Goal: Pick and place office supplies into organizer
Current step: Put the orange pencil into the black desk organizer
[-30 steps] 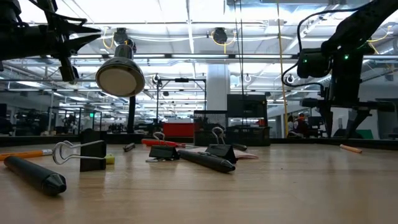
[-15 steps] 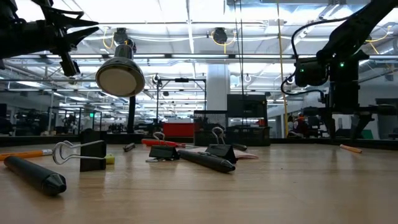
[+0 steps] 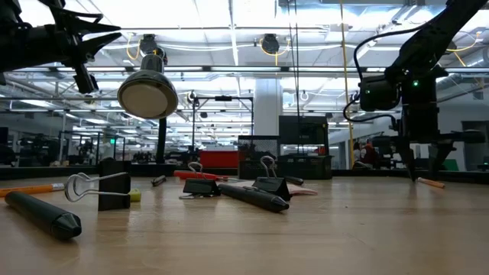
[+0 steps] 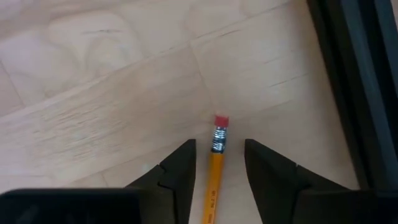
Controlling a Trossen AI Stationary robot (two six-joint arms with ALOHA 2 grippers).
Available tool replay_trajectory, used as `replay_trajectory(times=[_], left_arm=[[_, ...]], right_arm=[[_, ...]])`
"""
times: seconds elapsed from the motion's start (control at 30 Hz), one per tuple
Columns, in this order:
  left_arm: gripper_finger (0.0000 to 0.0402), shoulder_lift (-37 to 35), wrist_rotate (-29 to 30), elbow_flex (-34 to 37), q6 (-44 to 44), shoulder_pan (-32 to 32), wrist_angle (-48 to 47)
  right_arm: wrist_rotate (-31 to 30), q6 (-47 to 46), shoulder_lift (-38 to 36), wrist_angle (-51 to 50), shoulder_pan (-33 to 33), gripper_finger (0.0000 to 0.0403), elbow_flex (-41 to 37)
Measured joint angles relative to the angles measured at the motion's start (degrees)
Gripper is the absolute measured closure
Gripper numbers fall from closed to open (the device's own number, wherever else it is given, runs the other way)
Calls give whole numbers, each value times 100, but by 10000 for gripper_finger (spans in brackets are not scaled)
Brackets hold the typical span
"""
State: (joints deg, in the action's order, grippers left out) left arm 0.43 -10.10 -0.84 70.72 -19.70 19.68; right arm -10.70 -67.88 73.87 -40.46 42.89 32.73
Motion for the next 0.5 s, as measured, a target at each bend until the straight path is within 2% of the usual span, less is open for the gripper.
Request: replay_trajectory(times=[0.5], left_arm=[[366, 0, 1, 0, 33, 2, -2]], right_arm=[[-121, 180, 54, 73, 0, 344, -11]])
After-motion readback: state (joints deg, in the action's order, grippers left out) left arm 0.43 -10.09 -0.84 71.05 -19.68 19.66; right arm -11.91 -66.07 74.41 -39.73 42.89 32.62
